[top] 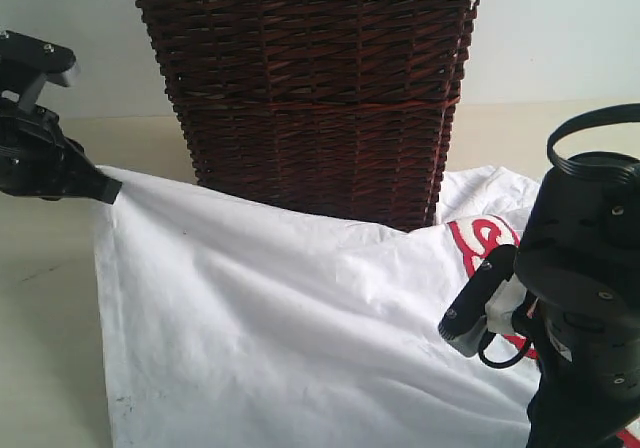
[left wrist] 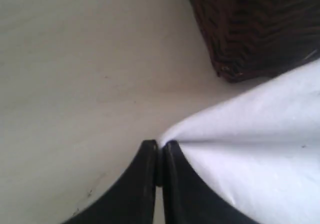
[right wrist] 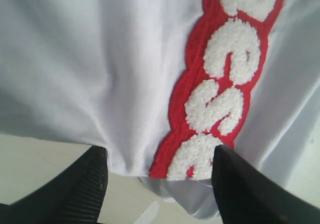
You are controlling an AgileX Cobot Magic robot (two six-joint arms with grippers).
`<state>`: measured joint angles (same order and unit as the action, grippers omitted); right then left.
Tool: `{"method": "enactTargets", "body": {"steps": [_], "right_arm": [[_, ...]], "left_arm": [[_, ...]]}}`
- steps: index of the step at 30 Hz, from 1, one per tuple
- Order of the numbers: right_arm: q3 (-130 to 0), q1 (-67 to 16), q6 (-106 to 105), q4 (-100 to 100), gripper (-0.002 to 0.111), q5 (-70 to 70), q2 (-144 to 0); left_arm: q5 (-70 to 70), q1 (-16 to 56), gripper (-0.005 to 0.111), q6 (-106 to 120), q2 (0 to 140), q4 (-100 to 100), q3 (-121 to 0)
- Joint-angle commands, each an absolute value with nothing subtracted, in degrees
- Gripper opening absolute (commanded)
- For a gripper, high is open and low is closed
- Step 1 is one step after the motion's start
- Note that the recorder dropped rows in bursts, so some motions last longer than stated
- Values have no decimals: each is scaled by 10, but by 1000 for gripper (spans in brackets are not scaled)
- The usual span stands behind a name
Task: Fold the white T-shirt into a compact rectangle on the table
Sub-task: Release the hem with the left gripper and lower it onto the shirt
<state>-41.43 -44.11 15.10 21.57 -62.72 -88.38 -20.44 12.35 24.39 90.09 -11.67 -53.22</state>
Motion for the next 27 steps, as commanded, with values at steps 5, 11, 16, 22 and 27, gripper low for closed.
{"method": "enactTargets", "body": {"steps": [5,11,16,22,27], "right_arm": [[-416,-443,153,213,59,-632,-878],[-435,-443,153,214,59,-647,-878],[-453,-443,153,213,59,-651,-863],[-453,-443,157,212,59,-648,-821],[-453,-443,159,212,59,-640,-783]], "left_arm": [[-161,114,49,251,946,-111,-534],[-166,114,60,247,923,-115,-534],[-235,137,52,249,886,-131,-534],[-430,268,20,315,891,-155,-534],[-504,384,0,312,905,-211,-504]]}}
